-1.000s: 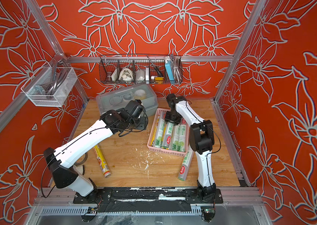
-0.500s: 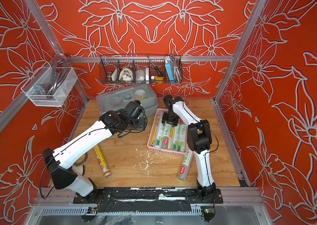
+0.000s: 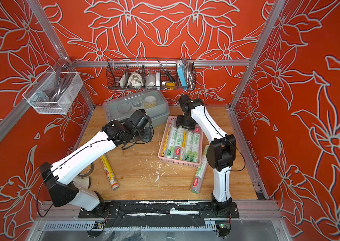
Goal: Put the plastic wrap into the basket
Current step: Place the plastic wrap in the basket, then pick up the plastic wrap from the center of the board.
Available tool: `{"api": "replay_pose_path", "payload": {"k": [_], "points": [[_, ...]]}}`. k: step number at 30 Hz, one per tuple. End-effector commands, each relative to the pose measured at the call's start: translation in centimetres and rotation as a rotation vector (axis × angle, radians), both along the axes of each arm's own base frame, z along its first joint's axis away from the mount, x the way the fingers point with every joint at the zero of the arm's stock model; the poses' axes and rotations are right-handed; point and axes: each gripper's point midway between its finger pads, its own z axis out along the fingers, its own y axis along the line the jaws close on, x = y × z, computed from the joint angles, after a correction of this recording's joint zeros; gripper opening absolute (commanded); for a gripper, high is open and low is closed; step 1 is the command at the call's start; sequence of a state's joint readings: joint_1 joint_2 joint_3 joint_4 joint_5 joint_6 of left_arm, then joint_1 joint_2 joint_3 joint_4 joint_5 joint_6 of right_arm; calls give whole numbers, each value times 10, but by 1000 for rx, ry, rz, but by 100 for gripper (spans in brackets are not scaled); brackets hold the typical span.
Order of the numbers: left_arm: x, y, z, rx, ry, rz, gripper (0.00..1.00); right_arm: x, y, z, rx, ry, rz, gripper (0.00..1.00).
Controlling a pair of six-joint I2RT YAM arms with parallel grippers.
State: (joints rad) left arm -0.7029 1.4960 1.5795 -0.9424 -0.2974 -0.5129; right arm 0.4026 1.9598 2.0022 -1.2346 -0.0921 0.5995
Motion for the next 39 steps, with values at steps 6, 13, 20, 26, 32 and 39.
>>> {"api": "replay_pose_path", "payload": {"k": [6,13,20,26,32,39], "points": [[-20,40,-11,54,16,100,64,-50,-21,28,-45,-16,100,64],[-38,58,-37,45,106,148,64,-85,-30,25,-28,-16,162,64],[-60,90,-77,-22,225,318,64,-113,-36,25,-2,-30,215,65],[-86,128,-115,-44,305,483,64,-128,-42,12,-5,-25,224,65],[-116,170,-148,-48,393,732,64,-134,-37,0,28,-20,263,65],[-129,186,-184,-113,482,824,64,-145,-37,-7,47,-25,288,65]]}}
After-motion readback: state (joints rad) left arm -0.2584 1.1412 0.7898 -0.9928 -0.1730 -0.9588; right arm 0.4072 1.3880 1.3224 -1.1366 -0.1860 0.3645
